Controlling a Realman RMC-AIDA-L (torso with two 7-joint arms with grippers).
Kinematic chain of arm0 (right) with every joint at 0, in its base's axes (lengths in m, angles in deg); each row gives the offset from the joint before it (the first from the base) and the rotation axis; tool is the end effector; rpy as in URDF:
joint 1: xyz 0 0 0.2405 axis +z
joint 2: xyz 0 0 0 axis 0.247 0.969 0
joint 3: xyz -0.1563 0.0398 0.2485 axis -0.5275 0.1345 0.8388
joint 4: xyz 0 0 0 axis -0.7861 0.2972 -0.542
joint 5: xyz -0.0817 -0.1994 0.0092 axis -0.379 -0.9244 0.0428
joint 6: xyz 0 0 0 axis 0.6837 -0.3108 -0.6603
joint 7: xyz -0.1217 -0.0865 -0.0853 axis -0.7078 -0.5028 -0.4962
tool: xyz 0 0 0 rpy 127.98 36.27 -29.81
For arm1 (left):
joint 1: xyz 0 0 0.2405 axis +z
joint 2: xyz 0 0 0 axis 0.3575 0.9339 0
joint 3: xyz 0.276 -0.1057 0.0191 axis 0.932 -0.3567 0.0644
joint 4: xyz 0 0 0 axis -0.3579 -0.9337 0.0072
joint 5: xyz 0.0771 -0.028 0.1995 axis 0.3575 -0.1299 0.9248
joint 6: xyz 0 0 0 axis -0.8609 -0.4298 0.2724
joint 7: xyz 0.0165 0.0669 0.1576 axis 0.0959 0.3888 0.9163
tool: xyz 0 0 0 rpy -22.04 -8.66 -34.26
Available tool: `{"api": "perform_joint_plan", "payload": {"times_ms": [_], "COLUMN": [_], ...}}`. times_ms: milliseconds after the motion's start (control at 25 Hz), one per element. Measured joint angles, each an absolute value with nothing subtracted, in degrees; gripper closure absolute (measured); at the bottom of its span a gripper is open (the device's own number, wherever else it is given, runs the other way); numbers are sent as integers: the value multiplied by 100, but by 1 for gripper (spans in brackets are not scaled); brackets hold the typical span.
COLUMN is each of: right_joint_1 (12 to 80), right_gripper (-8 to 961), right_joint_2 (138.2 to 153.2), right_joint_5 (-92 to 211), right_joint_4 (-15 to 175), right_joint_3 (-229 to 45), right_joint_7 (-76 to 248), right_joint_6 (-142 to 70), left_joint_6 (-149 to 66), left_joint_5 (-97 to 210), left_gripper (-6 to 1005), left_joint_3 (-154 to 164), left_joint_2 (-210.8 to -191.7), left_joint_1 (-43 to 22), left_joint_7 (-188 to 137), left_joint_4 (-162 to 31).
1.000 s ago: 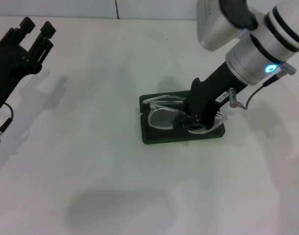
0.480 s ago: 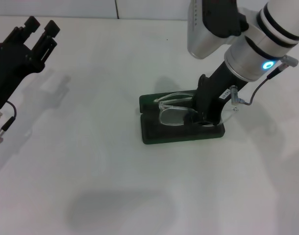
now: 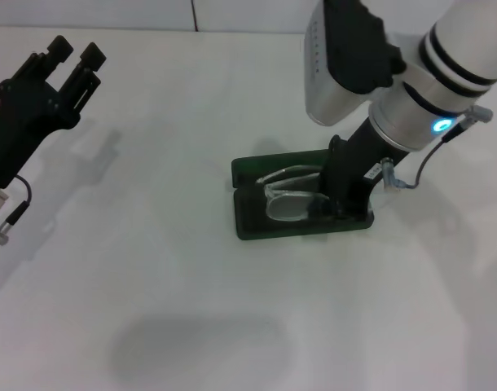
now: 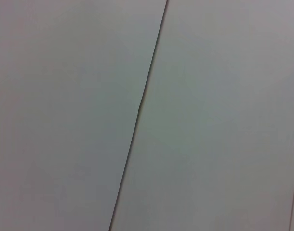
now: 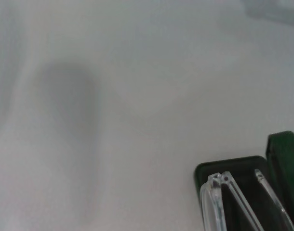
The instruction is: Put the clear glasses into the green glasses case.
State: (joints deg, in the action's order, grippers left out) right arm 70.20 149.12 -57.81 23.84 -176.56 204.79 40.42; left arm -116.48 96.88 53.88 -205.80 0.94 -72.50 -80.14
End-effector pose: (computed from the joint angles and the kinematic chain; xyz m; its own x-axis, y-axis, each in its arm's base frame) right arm 0.1113 0.4089 -0.1032 0.9294 0.0106 0.3690 0.0223 -0.9994 -0.0274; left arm -0.3275 0.3471 -0.0113 0.4507 -0.0454 0.8915 0.7464 -0.5286 -0.4043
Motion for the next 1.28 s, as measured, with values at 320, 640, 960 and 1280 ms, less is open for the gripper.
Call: {"api": "perform_joint_plan", "payload": {"times_ms": [320,640,960,1280], "right_joint_1": [5625,4271,3884,3948], "right_gripper": [830,830,830,830], "right_joint_2": [14893,14880,14876,14863], "right_joint_5": [-5667,-4532,-3547,-2717], "right_joint_4": [635,-131,-82,187], "right_joint_3": [-17655,-17570,-17269,-16907], "right_joint_7": [19855,18289,17370,17053], "right_joint_6": [4166,3827,3837,3990], "left_joint_6": [-11770,-11982,-11951,-12069], "left_joint_5": [9692,9696,10165,10457], "left_gripper": [424,424,424,424], "left_joint_3": [5636,6037,6137,6562], "left_joint_2": [-20583,-20585,-20592,-20618], "left_joint_1": [92,-148,-450,-774], "left_joint_7": [-7303,-7454,-7512,-7397], "left_joint_4": [-8041,-8050,-8062,-8066]}}
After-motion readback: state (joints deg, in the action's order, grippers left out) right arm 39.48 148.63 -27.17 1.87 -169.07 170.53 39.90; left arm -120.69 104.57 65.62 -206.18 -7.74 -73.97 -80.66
